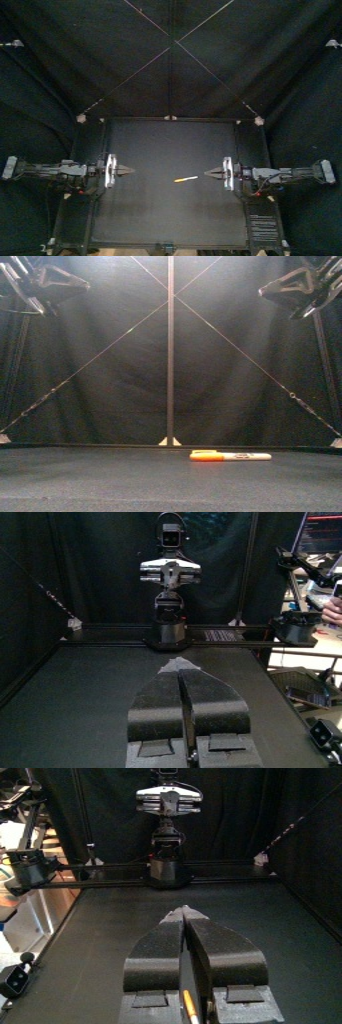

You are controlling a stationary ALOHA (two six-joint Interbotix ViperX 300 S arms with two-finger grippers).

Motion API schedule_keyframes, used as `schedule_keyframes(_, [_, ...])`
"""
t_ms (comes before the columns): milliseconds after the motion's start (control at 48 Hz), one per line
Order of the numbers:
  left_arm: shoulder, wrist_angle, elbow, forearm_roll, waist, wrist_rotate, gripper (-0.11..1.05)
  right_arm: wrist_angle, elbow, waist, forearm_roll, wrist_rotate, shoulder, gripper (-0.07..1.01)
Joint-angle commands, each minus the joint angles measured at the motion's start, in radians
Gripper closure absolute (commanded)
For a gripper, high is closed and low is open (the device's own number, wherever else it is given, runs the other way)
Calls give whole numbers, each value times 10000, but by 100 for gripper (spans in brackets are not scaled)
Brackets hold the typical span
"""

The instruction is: Uncap the pen

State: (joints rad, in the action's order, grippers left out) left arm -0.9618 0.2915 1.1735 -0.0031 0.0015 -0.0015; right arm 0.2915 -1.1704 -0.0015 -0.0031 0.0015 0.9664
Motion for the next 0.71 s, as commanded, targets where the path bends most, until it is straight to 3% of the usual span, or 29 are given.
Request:
schedule_keyframes(21, [430, 61, 15, -230, -46, -15, 100, -31, 46, -184, 46, 61, -491, 94])
schedule_keyframes(208, [1565, 61, 0, -353, -184, 15, 93, -1043, 337, -706, 15, 61, -2040, 94])
schedule_keyframes(396, [2777, 46, -92, -337, -184, 46, 88, -2439, 1043, -859, -169, -31, -3850, 91])
schedule_keyframes(521, [3359, 61, -169, -307, -184, 77, 83, -3053, 1457, -844, -368, 0, -4863, 82])
schedule_keyframes(708, [3988, 61, -307, -61, -184, 77, 72, -3160, 1917, -828, -430, -46, -6197, 58])
